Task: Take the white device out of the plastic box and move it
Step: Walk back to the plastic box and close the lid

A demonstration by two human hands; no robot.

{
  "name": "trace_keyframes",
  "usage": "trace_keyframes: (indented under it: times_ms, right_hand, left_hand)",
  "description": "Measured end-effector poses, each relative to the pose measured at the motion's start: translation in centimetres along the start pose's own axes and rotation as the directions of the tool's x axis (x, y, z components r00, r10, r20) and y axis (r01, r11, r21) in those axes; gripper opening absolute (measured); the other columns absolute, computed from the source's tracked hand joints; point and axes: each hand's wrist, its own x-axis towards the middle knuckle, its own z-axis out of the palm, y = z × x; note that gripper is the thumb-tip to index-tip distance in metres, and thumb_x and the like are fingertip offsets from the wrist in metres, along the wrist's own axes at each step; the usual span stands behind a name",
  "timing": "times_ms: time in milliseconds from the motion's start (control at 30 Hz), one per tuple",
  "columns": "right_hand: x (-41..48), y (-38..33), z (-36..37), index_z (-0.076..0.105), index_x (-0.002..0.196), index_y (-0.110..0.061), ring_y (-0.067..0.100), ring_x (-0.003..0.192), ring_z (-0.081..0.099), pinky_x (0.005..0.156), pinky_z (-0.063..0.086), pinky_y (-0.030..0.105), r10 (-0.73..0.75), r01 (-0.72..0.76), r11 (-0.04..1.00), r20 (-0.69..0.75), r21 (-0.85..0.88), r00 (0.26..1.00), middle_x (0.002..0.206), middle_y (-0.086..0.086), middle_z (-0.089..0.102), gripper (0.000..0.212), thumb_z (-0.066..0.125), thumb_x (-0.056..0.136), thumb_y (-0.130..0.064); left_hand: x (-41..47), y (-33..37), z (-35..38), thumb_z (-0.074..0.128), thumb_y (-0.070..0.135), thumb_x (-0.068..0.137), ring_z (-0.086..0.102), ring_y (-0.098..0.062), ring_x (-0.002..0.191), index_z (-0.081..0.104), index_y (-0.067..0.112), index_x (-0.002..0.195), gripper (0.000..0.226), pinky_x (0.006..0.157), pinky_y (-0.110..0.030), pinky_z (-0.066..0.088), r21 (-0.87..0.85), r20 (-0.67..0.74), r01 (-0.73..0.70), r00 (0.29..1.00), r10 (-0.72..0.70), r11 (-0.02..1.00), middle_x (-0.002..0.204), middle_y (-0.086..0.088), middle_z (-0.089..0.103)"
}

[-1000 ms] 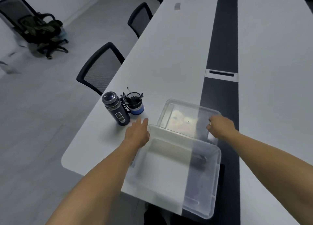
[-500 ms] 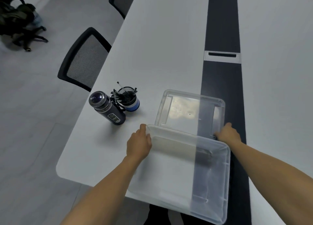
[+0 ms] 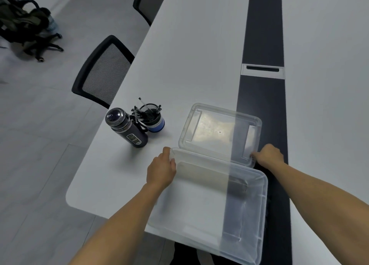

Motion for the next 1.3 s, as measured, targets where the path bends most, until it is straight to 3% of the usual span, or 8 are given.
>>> trace_keyframes:
  times_ms: [167,600,700,800,933,1033,1200,1300]
  right_hand:
    - [0.5,-0.9,0.8,0.06,0.088,-0.001,0.032,0.07,0.058,0.059,0.045,0.032,0.005,-0.005,1.0,-0.021,-0.018,1.0,0.083,0.015,0.063,0.023,0.067,0.085,-0.023]
    - [1.6,-0.7,1.1,0.047,0.059,-0.007,0.026,0.055,0.047,0.056,0.04,0.031,0.0,-0.019,0.996,-0.205,-0.091,0.979,0.058,0.008,0.048,0.038,0.066,0.086,-0.027]
    - [1.9,-1.0,0.8,0.059,0.083,0.001,0.034,0.075,0.057,0.062,0.043,0.034,0.055,-0.062,0.997,-0.166,-0.038,0.985,0.087,0.02,0.064,0.028,0.066,0.086,-0.026]
    - [1.9,-1.4,0.7,0.047,0.125,0.005,0.044,0.104,0.057,0.075,0.045,0.041,0.104,-0.097,0.994,-0.174,0.047,0.979,0.122,0.027,0.054,0.053,0.061,0.088,-0.03]
    - [2.4,-2.2,-0.2,0.051,0.119,0.001,0.038,0.087,0.058,0.073,0.048,0.041,0.158,-0.134,0.974,-0.125,0.18,0.98,0.111,0.022,0.06,0.047,0.044,0.093,-0.037]
    - [2.4,-3.1,-1.6,0.055,0.115,0.001,0.03,0.075,0.055,0.063,0.044,0.035,0.158,-0.106,0.908,-0.099,0.405,0.982,0.105,0.019,0.063,0.039,0.049,0.094,-0.033]
    - [-0.1,-3.9,-3.9,0.058,0.114,0.001,0.032,0.079,0.061,0.065,0.049,0.036,0.119,-0.027,0.844,-0.137,0.535,0.984,0.099,0.017,0.064,0.041,0.054,0.094,-0.034]
    - [-3.3,-3.4,-4.5,0.062,0.102,0.001,0.032,0.076,0.06,0.062,0.045,0.033,0.096,0.015,0.831,-0.169,0.556,0.981,0.092,0.018,0.065,0.035,0.054,0.092,-0.033]
  left_hand:
    - [0.1,-0.1,0.1,0.042,0.024,0.093,0.052,-0.03,0.074,0.039,0.015,0.122,0.031,0.057,-0.033,0.036,0.005,-0.009,0.003,1.0,-0.003,1.0,0.089,-0.011,0.063]
    - [0.1,-0.2,0.2,0.042,0.024,0.093,0.047,-0.024,0.069,0.04,0.015,0.122,0.03,0.056,-0.032,0.034,-0.009,-0.015,0.022,1.0,-0.022,1.0,0.09,-0.011,0.064]
    - [0.1,-0.2,0.2,0.043,0.024,0.093,0.047,-0.024,0.068,0.04,0.014,0.121,0.029,0.055,-0.032,0.034,-0.009,-0.022,0.018,1.0,-0.018,1.0,0.088,-0.01,0.064]
    - [0.1,-0.2,0.2,0.043,0.025,0.094,0.048,-0.025,0.068,0.04,0.014,0.12,0.029,0.055,-0.032,0.034,-0.01,-0.018,0.015,1.0,-0.015,1.0,0.086,-0.009,0.063]
    - [0.2,-0.2,0.2,0.041,0.025,0.094,0.049,-0.027,0.07,0.039,0.014,0.121,0.029,0.057,-0.033,0.037,-0.012,0.01,0.026,1.0,-0.026,1.0,0.088,-0.01,0.064]
    - [0.2,-0.3,-0.2,0.039,0.029,0.096,0.052,-0.03,0.078,0.036,0.015,0.123,0.031,0.061,-0.035,0.04,-0.031,0.09,0.026,0.996,-0.024,0.999,0.098,-0.011,0.064]
    - [0.7,-0.3,-2.5,0.029,0.043,0.1,0.05,-0.033,0.114,0.042,0.018,0.132,0.043,0.095,-0.046,0.041,-0.176,0.164,0.035,0.986,-0.006,0.984,0.124,-0.01,0.057]
    - [1.3,0.2,-5.0,0.03,0.03,0.1,0.052,-0.027,0.092,0.054,0.013,0.095,0.03,0.084,-0.04,0.04,-0.552,-0.002,0.096,0.993,-0.116,0.828,0.096,-0.01,0.058]
